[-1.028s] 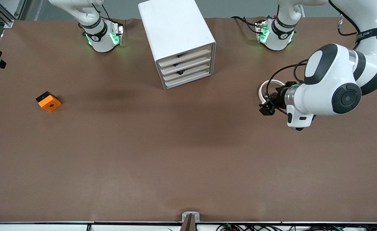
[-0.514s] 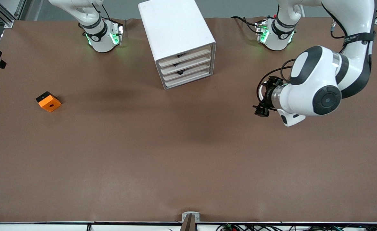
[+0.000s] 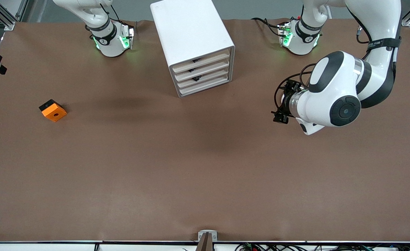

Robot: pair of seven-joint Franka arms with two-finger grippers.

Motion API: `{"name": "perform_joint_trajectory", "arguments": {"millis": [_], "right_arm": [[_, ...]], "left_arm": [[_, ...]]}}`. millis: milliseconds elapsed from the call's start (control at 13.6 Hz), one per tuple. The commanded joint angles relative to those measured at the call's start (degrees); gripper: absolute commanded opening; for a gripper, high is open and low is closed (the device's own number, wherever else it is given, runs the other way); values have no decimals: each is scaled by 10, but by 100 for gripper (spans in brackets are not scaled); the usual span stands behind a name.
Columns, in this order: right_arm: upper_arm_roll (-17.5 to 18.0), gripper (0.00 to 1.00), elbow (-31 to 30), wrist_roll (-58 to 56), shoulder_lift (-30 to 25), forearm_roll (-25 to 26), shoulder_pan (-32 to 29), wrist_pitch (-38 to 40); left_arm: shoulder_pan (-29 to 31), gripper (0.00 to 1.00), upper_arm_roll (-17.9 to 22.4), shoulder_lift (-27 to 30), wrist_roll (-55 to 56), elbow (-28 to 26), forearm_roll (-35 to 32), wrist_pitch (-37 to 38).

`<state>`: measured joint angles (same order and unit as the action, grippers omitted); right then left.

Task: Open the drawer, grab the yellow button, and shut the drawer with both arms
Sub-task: 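Move the left gripper toward the front of the white drawer cabinet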

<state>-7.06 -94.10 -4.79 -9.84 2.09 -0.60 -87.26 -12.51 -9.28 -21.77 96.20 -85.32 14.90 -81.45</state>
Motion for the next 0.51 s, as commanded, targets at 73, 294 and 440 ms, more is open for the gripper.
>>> {"name": "perform_joint_trajectory", "arguments": {"millis": [73, 294, 440], "right_arm": [[0, 100, 10, 4, 2, 6, 1, 3], [0, 100, 9, 4, 2, 6, 1, 4], [0, 100, 10, 4, 2, 6, 2, 19]], "left_arm": [[-10, 100, 0, -11, 85, 13, 49, 16], [-22, 100, 0, -25, 143, 13, 85, 20], [-31, 100, 0, -36, 170, 14, 97, 31]]}}
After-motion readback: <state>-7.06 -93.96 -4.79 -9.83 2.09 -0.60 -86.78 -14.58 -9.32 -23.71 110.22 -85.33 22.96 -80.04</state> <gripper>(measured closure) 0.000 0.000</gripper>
